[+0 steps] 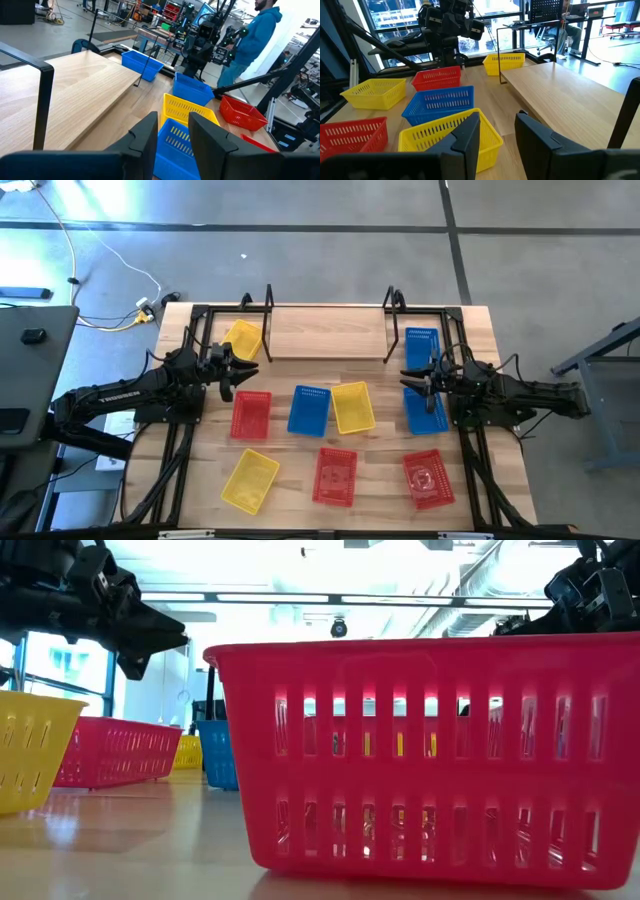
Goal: Stack baskets on shelf by color
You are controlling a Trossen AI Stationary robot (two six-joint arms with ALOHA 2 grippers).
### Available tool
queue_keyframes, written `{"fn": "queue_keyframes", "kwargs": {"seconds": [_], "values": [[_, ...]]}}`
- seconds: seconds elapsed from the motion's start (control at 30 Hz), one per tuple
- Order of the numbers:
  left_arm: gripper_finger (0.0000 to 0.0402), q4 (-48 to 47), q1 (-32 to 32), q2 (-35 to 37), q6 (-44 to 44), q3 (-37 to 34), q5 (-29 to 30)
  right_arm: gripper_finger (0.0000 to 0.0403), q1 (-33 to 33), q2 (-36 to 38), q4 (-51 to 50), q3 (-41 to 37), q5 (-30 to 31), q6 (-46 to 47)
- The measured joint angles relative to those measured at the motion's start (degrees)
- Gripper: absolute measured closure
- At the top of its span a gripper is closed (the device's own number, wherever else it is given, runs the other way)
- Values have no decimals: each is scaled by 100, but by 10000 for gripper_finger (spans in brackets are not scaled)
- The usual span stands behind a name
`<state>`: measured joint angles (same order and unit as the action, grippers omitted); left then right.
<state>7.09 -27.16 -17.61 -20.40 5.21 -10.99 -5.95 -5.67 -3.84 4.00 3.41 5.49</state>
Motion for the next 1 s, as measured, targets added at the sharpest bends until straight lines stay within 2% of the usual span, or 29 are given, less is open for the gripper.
{"fn": "queue_keyframes", "kwargs": {"seconds": [0.57, 1.0], "values": [[303, 0, 2, 1, -3, 0, 9, 292, 0, 1, -1, 1, -1, 0], [303, 0, 4, 2, -519, 0, 9, 292, -1, 2, -1, -1, 0, 1]]}}
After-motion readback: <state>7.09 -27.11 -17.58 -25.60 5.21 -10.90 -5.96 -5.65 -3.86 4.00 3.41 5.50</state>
